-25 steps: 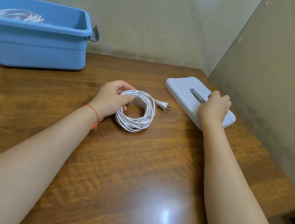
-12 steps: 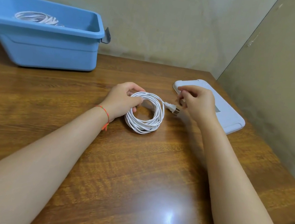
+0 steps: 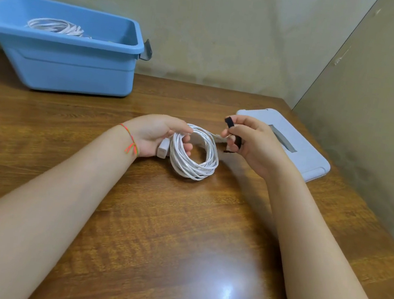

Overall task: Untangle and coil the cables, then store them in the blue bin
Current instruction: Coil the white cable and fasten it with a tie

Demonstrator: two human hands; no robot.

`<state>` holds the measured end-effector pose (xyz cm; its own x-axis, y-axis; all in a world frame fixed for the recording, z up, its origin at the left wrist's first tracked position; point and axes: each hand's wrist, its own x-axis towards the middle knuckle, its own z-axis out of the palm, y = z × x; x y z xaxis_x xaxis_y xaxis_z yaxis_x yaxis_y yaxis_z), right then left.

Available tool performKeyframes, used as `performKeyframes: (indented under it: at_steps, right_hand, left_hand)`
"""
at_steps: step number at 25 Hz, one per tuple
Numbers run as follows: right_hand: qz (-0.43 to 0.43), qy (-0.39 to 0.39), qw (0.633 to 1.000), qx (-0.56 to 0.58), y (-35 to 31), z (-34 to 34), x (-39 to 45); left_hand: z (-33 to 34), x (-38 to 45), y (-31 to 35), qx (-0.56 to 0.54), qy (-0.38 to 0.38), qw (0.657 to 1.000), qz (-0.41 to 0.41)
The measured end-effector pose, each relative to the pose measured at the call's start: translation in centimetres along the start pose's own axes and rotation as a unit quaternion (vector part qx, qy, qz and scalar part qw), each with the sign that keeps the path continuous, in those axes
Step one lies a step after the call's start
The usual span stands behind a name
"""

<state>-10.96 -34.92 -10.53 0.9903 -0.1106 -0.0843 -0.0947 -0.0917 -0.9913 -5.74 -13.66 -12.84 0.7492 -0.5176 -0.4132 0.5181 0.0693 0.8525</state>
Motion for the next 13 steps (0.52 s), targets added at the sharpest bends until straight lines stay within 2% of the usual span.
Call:
performKeyframes:
  at_steps: [4,9,13]
  right_hand:
    - [-0.050,-0.062,0.987,-0.139,-0.4,1.2,-1.2]
    - [-0.102,-0.037,0.962,-0.252,-0.9,1.8,-1.7]
    - [-0.139,-0.059,0.916,-0.371,-1.0,2.1,-2.0]
  left_hand:
    - [0.7,-0.3,-0.1,0.000,-0.011,1.000,-0.008]
    - [0.8,-0.3,-0.1,-0.018,-0.012,1.000,-0.011]
    - [0.9,-0.4,-0.1,-0.026,0.000,1.000,-0.002]
